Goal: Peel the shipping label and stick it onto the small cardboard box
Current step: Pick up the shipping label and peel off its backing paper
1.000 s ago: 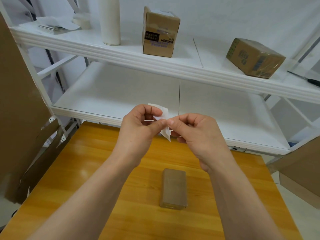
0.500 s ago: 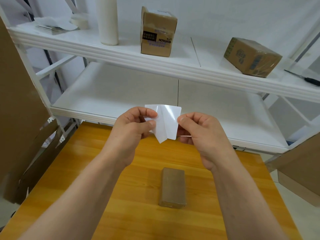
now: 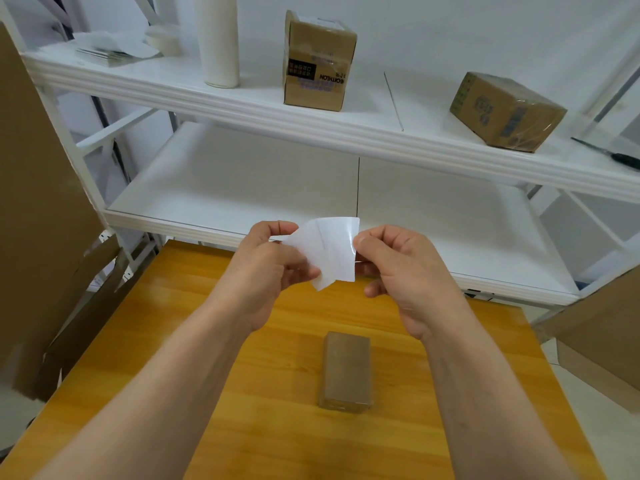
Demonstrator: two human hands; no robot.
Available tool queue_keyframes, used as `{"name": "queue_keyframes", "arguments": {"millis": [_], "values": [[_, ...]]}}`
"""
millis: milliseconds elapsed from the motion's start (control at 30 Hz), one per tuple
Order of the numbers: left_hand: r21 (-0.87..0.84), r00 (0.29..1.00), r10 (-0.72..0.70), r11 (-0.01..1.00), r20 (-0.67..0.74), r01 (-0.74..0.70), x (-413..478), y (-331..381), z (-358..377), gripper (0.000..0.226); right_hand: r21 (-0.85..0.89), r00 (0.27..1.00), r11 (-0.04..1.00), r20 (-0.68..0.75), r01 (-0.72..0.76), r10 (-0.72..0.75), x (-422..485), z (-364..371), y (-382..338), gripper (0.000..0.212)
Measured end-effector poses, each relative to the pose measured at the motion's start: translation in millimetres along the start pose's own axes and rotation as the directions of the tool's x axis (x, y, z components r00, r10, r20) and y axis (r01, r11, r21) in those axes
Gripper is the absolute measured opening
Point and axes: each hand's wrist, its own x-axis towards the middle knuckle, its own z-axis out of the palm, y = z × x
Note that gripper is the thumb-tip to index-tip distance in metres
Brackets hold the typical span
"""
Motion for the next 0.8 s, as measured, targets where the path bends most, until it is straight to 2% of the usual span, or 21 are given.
{"name": "queue_keyframes", "arguments": {"millis": [100, 267, 433, 667, 800], "values": [[0.023, 0.999, -0.003, 1.000, 0.042, 0.002, 1.3, -2.3, 1.8, 0.034, -0.035, 1.000, 0.999, 0.009, 0.011, -0.011, -1.3, 0.4, 1.2, 0.012], [0.154, 1.000, 0.014, 0.988, 0.013, -0.015, 3.4, -8.6, -3.5, 0.016, -0.018, 1.000, 1.000, 0.014, 0.009, -0.009, -2.6, -3.4, 1.4, 0.011], [0.195, 1.000, -0.014, 0.981, -0.008, 0.015, 5.2, -7.1, -9.0, 0.008, -0.045, 1.000, 0.999, 0.006, -0.024, 0.024, -0.1, -4.5, 8.3, 0.012], [0.169, 0.998, -0.055, 0.984, -0.017, 0.057, 9.1, -8.4, -12.0, 0.015, -0.088, 1.000, 0.996, 0.007, -0.018, 0.018, 2.3, -4.9, 11.7, 0.013], [0.139, 0.996, -0.081, 0.987, 0.024, 0.077, 8.0, -9.3, -8.2, 0.017, -0.148, 1.000, 0.989, 0.010, -0.011, 0.013, 4.0, -4.6, 13.7, 0.013]]}}
